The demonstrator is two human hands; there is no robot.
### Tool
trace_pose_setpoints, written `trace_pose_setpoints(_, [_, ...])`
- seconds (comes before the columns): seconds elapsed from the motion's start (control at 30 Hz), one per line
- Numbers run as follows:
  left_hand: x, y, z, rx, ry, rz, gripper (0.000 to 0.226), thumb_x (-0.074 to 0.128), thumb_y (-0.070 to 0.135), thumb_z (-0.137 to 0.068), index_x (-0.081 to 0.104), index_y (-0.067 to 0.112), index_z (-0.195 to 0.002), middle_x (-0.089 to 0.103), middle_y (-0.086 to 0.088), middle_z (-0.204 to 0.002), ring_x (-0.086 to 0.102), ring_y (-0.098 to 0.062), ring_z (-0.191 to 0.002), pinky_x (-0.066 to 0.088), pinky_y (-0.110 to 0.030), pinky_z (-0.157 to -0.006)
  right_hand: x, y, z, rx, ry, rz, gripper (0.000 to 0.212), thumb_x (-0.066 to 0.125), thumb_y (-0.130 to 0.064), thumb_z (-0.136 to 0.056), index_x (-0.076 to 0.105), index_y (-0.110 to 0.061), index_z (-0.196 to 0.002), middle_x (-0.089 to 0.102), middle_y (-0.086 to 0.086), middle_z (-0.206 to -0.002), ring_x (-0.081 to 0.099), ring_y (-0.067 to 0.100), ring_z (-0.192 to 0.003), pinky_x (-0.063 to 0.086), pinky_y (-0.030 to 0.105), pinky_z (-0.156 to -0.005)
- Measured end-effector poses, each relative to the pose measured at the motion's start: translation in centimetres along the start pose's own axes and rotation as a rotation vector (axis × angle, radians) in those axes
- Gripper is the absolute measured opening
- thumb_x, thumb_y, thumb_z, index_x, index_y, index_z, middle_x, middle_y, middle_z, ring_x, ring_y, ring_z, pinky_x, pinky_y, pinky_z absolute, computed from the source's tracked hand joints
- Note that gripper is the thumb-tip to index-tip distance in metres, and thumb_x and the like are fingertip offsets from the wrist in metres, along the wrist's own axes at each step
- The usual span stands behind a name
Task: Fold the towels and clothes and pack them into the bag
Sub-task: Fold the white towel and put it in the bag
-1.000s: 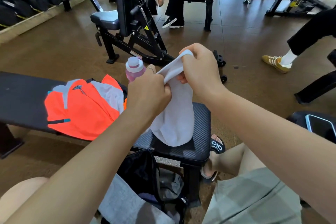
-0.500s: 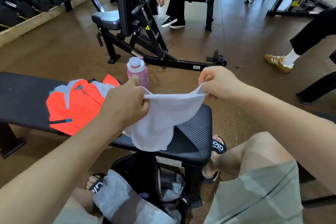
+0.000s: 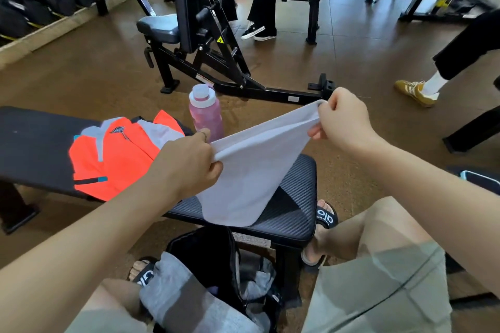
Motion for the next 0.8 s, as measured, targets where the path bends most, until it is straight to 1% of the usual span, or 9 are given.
trace_pose_setpoints(0.13, [0.3,0.3,0.2,0.010,-0.018,0.009,0.038,0.025,0.044,-0.078,0.043,0.014,-0.062,0.043,-0.003,-0.077,0.045,-0.027,-0.060,0.028,-0.030,-0.049,0.2,0.3,0.1,0.002,-0.031,-0.020,0.030,0.031,0.010,-0.093,0.053,-0.004,-0.108,0.058,0.012,-0.097,0.071,0.024,-0.056,0.061,0.032,-0.051])
trace_pose_setpoints(0.23, [-0.3,0.3,0.3,0.053,0.019,0.002,0.037,0.022,0.044,-0.076,0.039,0.015,-0.058,0.041,-0.002,-0.071,0.042,-0.026,-0.057,0.026,-0.029,-0.048,0.2,0.7,-0.1,-0.009,-0.072,0.106,0.027,0.039,0.003,-0.094,0.066,-0.004,-0.094,0.066,0.009,-0.098,0.074,0.017,-0.068,0.064,0.033,-0.066])
trace_pose_setpoints(0.3, [-0.6,0.5,0.3,0.093,0.027,-0.011,0.037,0.025,0.040,-0.077,0.041,0.014,-0.057,0.041,-0.002,-0.072,0.039,-0.025,-0.056,0.024,-0.027,-0.046,0.2,0.8,0.0,-0.054,-0.092,0.201,0.014,0.054,-0.004,-0.090,0.067,-0.006,-0.089,0.068,0.002,-0.092,0.071,0.014,-0.078,0.061,0.035,-0.071])
trace_pose_setpoints(0.37, [-0.9,0.8,0.3,0.144,0.016,-0.027,0.035,0.028,0.036,-0.078,0.047,0.013,-0.061,0.045,-0.003,-0.076,0.038,-0.024,-0.054,0.017,-0.024,-0.043,0.1,0.5,0.3,-0.119,-0.098,0.293,0.003,0.065,-0.010,-0.084,0.064,-0.007,-0.084,0.068,0.000,-0.083,0.066,0.011,-0.077,0.055,0.032,-0.066])
trace_pose_setpoints(0.43, [-1.1,1.2,0.4,0.190,0.025,0.012,0.023,0.030,0.033,-0.078,0.041,0.015,-0.070,0.040,-0.002,-0.080,0.031,-0.023,-0.053,0.015,-0.024,-0.042,0.2,0.3,0.5,-0.159,-0.103,0.284,0.015,0.063,-0.015,-0.093,0.057,-0.004,-0.085,0.068,0.005,-0.080,0.071,0.011,-0.064,0.060,0.037,-0.061])
trace_pose_setpoints(0.5, [-1.1,1.4,0.6,0.235,0.030,0.062,0.016,0.030,0.030,-0.077,0.038,0.015,-0.079,0.034,-0.001,-0.083,0.025,-0.022,-0.054,0.022,-0.027,-0.042,0.3,0.1,0.6,-0.164,-0.090,0.238,0.021,0.054,-0.017,-0.100,0.049,-0.003,-0.085,0.066,0.012,-0.081,0.071,0.011,-0.054,0.061,0.044,-0.059])
trace_pose_setpoints(0.6, [-0.9,1.6,1.1,0.304,0.014,0.098,0.024,0.030,0.024,-0.075,0.043,0.012,-0.091,0.038,-0.002,-0.088,0.024,-0.022,-0.056,0.029,-0.031,-0.039,0.2,0.0,0.3,-0.159,-0.046,0.220,0.020,0.047,-0.015,-0.101,0.044,-0.002,-0.086,0.067,0.019,-0.080,0.070,0.014,-0.051,0.060,0.048,-0.059])
trace_pose_setpoints(0.7, [-1.0,1.4,1.5,0.323,0.011,0.089,0.023,0.040,0.019,-0.074,0.042,0.015,-0.097,0.044,-0.002,-0.089,0.025,-0.021,-0.059,0.036,-0.034,-0.038,-0.2,0.3,-0.3,-0.144,-0.022,0.227,0.016,0.045,-0.013,-0.100,0.047,0.001,-0.092,0.069,0.019,-0.076,0.069,0.014,-0.049,0.063,0.044,-0.059])
trace_pose_setpoints(0.8, [-1.3,1.1,1.8,0.364,0.011,0.088,0.021,0.044,0.020,-0.078,0.044,0.016,-0.098,0.049,-0.002,-0.090,0.032,-0.023,-0.058,0.039,-0.036,-0.038,-0.7,0.8,-0.6,-0.111,-0.017,0.218,0.014,0.043,-0.012,-0.099,0.045,-0.005,-0.087,0.068,0.017,-0.075,0.069,0.016,-0.049,0.062,0.041,-0.055])
Point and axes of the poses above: each hand's wrist, its own z-axis away from the middle knuckle, its own x-axis out of the palm, y = z × x, the point moved 6 cm from there along -z, towards the middle knuckle
